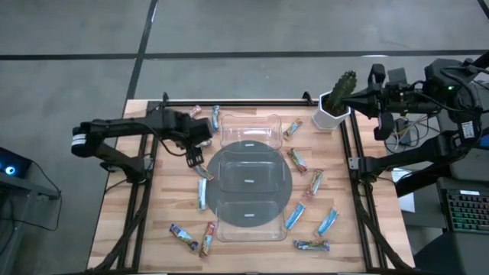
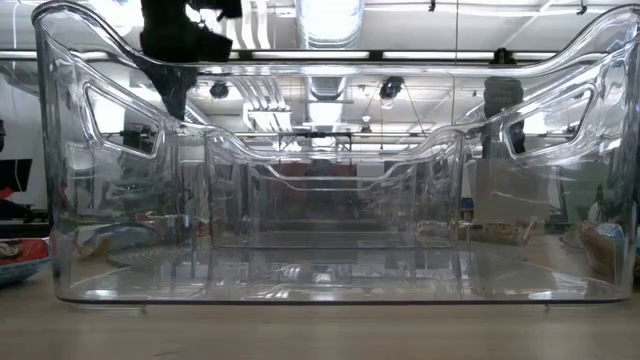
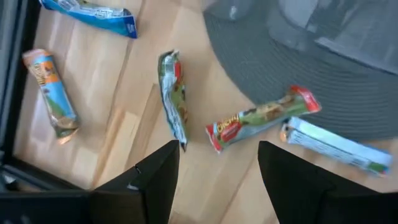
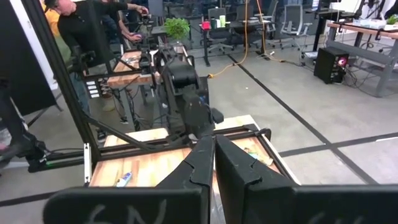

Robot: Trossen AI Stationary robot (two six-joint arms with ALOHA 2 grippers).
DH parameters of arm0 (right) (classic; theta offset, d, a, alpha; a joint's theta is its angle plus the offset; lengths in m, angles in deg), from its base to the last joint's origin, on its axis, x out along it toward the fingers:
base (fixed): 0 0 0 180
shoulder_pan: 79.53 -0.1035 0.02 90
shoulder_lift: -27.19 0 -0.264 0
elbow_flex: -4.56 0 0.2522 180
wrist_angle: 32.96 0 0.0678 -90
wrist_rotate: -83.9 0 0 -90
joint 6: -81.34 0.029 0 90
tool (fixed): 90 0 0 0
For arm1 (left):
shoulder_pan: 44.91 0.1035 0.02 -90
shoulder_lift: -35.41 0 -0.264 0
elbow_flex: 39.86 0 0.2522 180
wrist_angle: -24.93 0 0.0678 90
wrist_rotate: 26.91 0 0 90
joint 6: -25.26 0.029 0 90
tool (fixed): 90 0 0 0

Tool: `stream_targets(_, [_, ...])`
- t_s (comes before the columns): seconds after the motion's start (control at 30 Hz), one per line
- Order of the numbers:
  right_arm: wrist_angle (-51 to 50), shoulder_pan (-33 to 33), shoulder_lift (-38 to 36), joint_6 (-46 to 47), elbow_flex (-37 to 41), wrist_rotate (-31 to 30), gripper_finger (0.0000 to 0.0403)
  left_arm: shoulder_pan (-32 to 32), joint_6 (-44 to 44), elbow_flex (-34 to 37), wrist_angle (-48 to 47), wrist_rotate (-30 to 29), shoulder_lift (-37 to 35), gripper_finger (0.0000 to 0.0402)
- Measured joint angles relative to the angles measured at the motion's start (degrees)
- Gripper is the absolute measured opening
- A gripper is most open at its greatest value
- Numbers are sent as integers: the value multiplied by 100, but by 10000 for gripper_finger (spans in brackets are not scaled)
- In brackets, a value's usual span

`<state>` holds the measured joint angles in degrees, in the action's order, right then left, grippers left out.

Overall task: Pick and place Granola Bars by type
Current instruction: Put the red granola bar into the top transparent bin

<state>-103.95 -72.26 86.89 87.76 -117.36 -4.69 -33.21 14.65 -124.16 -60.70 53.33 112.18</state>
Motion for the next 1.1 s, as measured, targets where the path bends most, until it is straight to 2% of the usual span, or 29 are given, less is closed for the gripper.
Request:
stream_targets(0.2, [0,0,55,18,3,-2,8,302,-109,886,611,-44,-151,202])
stream_targets(0.37, [0,0,127,31,7,0,9,576,-74,1283,1137,10,-197,202])
stream_targets(0.5, [-2,0,187,38,7,0,9,792,30,1432,1535,133,-196,202])
stream_targets(0.67, [-1,0,225,46,7,4,9,1134,347,1460,1576,633,-83,202])
stream_targets(1.1, [0,0,227,390,7,0,9,1593,1080,1379,1585,529,666,202])
